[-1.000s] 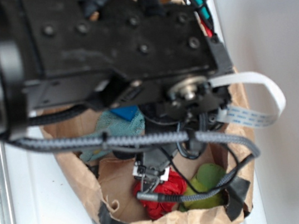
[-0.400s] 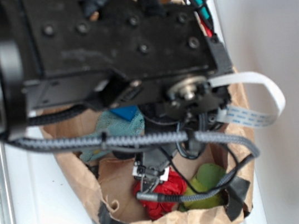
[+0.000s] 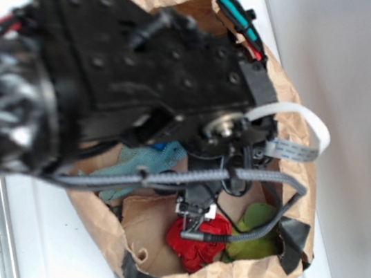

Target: Grab the green animal.

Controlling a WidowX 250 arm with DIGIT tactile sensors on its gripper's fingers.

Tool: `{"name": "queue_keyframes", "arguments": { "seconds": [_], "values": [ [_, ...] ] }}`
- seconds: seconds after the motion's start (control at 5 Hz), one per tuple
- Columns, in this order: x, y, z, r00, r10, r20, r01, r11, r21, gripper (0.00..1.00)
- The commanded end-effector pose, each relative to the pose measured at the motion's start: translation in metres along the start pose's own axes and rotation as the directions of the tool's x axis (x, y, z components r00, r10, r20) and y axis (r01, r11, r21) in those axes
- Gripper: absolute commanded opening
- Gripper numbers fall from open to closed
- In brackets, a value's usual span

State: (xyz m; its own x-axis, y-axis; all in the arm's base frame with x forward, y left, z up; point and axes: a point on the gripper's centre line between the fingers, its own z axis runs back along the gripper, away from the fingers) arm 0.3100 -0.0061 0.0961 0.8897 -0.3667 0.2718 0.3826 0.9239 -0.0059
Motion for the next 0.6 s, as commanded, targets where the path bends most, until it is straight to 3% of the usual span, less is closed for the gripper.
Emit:
{"name": "queue_keyframes", "arguments": {
  "seconds": [0.0,0.4],
  "values": [
    [0.017,-0.028,-0.009,0.996,-0.074,0.056,0.078,0.995,-0.067,1.0],
    [0.021,-0.052,0.0,0.976,-0.058,0.208,0.094,0.982,-0.166,1.0]
  ]
}}
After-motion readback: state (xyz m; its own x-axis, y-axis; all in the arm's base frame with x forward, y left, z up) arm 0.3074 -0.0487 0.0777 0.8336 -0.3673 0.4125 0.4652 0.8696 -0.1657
